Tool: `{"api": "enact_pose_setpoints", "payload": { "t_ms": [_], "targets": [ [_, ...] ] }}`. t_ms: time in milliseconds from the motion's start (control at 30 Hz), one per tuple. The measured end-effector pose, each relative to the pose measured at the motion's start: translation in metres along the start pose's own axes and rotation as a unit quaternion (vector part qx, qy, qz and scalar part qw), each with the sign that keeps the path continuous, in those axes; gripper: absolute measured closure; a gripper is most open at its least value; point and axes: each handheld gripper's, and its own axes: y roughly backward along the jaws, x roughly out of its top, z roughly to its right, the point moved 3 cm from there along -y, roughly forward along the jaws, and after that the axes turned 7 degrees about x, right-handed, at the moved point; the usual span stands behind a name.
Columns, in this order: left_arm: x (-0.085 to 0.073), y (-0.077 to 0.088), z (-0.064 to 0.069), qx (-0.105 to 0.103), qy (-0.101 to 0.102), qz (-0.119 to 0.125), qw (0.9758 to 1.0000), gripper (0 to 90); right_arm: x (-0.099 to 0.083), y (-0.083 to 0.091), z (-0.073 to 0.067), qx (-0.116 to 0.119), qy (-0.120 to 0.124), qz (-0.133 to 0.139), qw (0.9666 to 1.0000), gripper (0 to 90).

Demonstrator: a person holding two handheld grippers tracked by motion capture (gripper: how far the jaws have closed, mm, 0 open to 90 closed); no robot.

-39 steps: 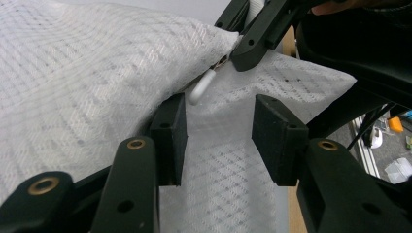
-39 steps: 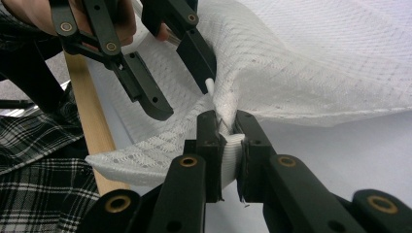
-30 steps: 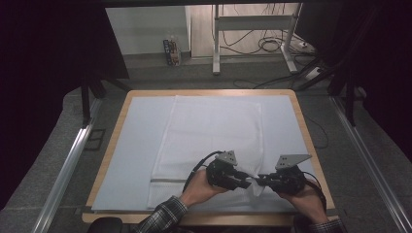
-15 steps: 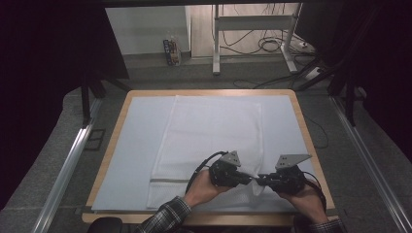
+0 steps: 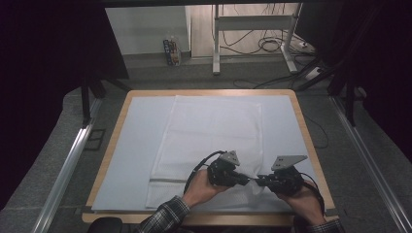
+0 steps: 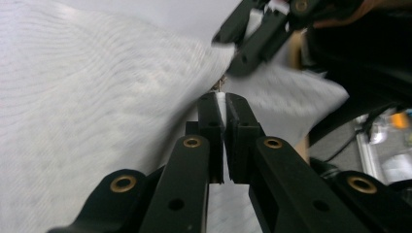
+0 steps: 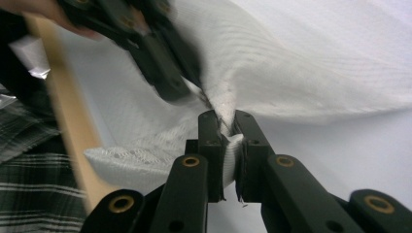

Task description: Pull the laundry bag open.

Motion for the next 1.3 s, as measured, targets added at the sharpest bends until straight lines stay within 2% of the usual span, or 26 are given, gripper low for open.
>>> {"api": "enact_pose_setpoints", "payload": {
  "t_ms": [33,67,100,133,600,1300],
  "targets": [
    [-0.005,0.005,-0.005,-0.006,0.014,0.006,0.9999,87.6,-0.001,0.001,0.002,-0.016,0.000,-0.005,0.9999,82.7],
    [-0.005,0.005,-0.005,-0.006,0.014,0.006,0.9999,87.6,-0.001,0.001,0.002,-0.016,0.000,-0.005,0.9999,82.7],
    [-0.006,0.007,-0.006,-0.006,0.015,0.008,0.9998,87.6,-0.006,0.005,0.009,-0.010,-0.022,0.004,0.9997,82.7],
    [-0.007,0.009,-0.007,-0.008,0.015,0.007,0.9998,87.6,-0.007,0.007,0.010,-0.012,-0.023,0.005,0.9996,82.7],
    [-0.015,0.013,-0.008,-0.008,0.022,0.005,0.9997,87.5,-0.007,0.005,0.007,-0.006,-0.017,0.002,0.9998,82.6],
    [-0.031,0.025,-0.013,0.006,0.034,0.003,0.9994,87.5,-0.012,0.004,0.009,-0.023,-0.017,-0.010,0.9996,82.4]
  ]
}}
